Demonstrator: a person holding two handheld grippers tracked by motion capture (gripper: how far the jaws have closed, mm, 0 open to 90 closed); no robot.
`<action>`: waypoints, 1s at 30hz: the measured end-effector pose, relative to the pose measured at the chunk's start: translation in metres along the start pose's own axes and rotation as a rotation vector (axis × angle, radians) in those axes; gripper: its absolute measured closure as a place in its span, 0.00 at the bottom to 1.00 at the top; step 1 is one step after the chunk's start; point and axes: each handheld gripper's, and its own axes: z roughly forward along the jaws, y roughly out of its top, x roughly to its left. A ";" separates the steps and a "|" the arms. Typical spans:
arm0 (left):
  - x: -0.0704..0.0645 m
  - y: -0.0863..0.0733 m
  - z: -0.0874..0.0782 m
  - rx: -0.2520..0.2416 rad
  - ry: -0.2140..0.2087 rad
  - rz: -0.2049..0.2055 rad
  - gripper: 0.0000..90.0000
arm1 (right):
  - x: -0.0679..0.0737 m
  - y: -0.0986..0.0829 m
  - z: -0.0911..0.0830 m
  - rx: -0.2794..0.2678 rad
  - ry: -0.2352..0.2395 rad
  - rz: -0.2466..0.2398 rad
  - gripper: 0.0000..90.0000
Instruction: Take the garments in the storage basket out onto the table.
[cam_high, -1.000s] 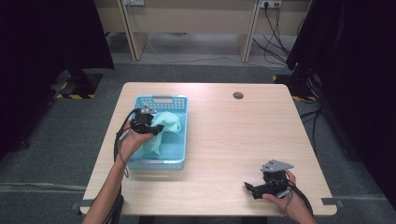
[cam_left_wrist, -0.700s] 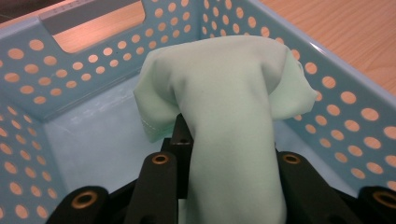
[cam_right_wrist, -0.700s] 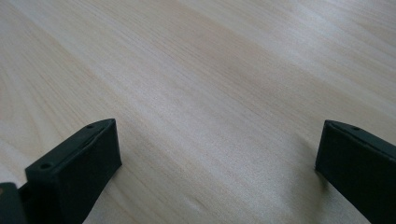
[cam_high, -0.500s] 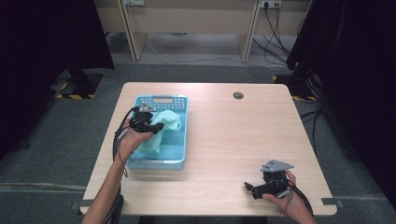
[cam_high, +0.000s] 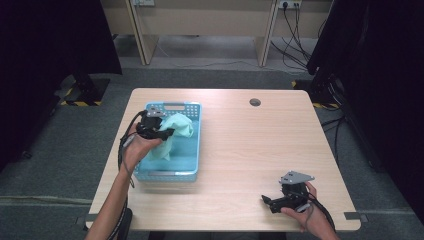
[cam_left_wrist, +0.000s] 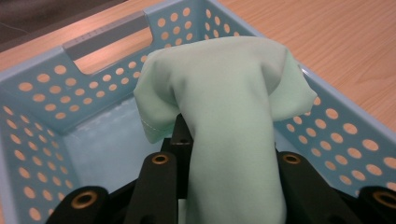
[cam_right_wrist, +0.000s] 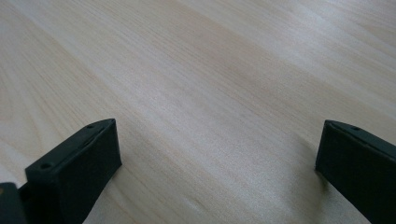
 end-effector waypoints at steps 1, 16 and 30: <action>0.001 0.001 -0.001 -0.002 -0.001 0.000 0.79 | 0.000 0.000 0.000 0.000 0.000 0.000 0.00; 0.002 0.012 -0.014 -0.036 -0.027 -0.003 0.78 | 0.000 0.000 0.000 0.000 0.000 0.000 0.00; -0.001 0.019 -0.022 -0.067 -0.036 0.011 0.78 | 0.000 0.000 0.000 0.000 0.000 0.000 0.00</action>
